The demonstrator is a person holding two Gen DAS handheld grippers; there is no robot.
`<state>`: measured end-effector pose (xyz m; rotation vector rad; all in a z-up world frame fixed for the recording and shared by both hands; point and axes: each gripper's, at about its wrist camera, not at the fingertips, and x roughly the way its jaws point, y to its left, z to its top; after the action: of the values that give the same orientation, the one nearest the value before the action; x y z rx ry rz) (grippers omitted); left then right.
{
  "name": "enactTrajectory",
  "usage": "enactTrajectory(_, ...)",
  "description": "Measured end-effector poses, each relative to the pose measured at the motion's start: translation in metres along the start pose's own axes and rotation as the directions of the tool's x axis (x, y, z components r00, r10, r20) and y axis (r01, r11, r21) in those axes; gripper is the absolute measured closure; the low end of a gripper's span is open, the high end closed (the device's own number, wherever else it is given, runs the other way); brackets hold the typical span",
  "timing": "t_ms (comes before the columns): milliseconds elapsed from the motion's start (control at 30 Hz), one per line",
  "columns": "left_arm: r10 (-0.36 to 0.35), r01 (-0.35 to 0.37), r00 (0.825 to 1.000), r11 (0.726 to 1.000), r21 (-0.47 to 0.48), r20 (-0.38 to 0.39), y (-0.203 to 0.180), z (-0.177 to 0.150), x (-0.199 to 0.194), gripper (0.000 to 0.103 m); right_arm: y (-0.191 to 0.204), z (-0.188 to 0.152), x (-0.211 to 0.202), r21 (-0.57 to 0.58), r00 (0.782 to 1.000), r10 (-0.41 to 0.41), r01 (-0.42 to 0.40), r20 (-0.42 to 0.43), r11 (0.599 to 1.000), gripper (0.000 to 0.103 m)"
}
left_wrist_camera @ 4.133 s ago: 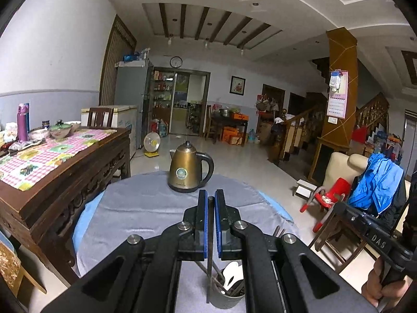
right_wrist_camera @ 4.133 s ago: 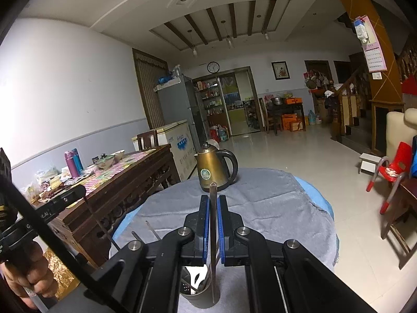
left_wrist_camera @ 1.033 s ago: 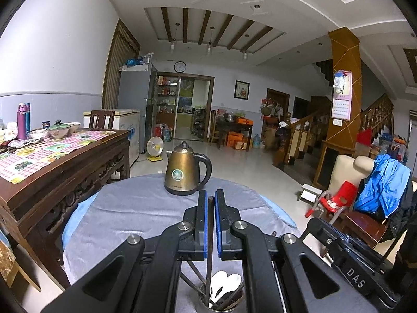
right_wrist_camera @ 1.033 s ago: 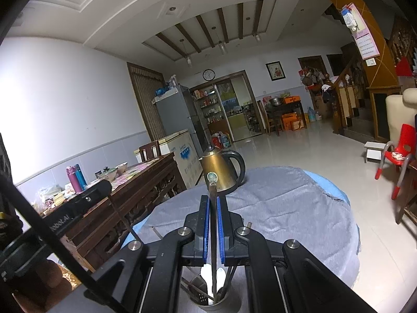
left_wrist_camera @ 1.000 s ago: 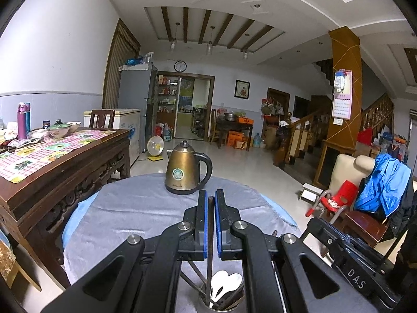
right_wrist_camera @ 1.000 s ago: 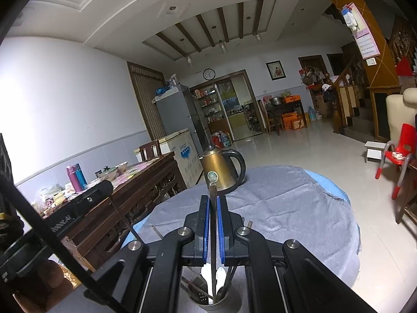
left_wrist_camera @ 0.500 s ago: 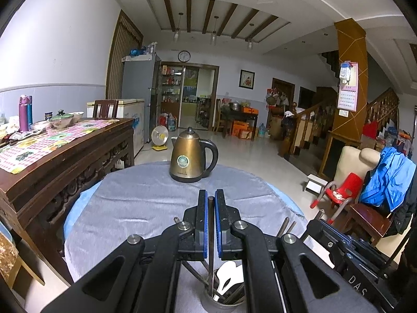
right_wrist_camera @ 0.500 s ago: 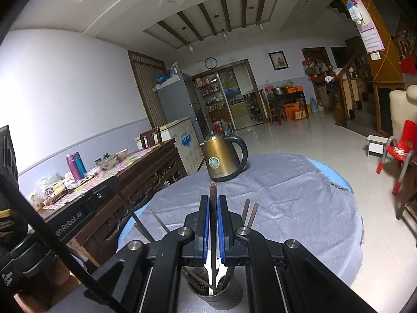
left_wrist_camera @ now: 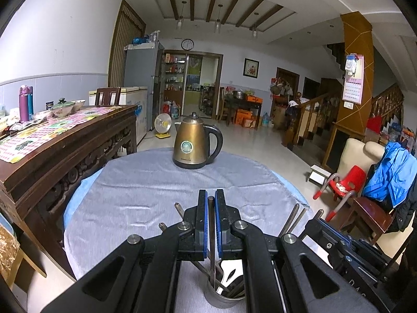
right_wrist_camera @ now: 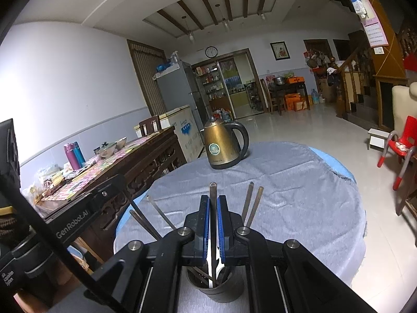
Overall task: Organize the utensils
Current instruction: 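Open both grippers to release the chopsticks into the cup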
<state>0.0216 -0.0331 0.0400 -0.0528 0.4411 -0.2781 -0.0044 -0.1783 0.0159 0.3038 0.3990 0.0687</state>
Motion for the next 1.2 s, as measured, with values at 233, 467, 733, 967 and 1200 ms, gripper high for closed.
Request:
enactTrajectory(233, 0.009, -0.009, 1.0, 1.0, 0.006, -0.025, 0.001, -0.002, 0.005, 0.098, -0.002, -0.005, 0.007, 0.004, 1.0, 0.003, -0.003, -0.024, 1.0, 0.097)
enactTrajectory(467, 0.011, -0.012, 0.997, 1.0, -0.006, -0.076, 0.005, -0.01, 0.015, 0.097, -0.002, -0.007, 0.011, 0.003, 0.999, 0.002, -0.002, -0.038, 1.0, 0.097)
enactTrajectory(733, 0.025, -0.024, 0.997, 1.0, 0.014, -0.077, 0.003, -0.012, 0.015, 0.097, -0.002, -0.007, 0.015, 0.001, 0.999, 0.005, -0.005, -0.044, 1.0, 0.097)
enactTrajectory(967, 0.074, -0.069, 0.993, 0.996, 0.056, -0.088, 0.0, -0.011, 0.011, 0.053, -0.004, -0.007, 0.015, 0.016, 0.998, 0.022, -0.021, -0.051, 1.0, 0.096)
enactTrajectory(1200, 0.149, -0.149, 0.989, 0.978, 0.143, 0.009, -0.002, -0.008, -0.02, 0.021, -0.011, -0.004, 0.008, 0.03, 0.999, 0.046, -0.046, -0.013, 0.998, 0.068)
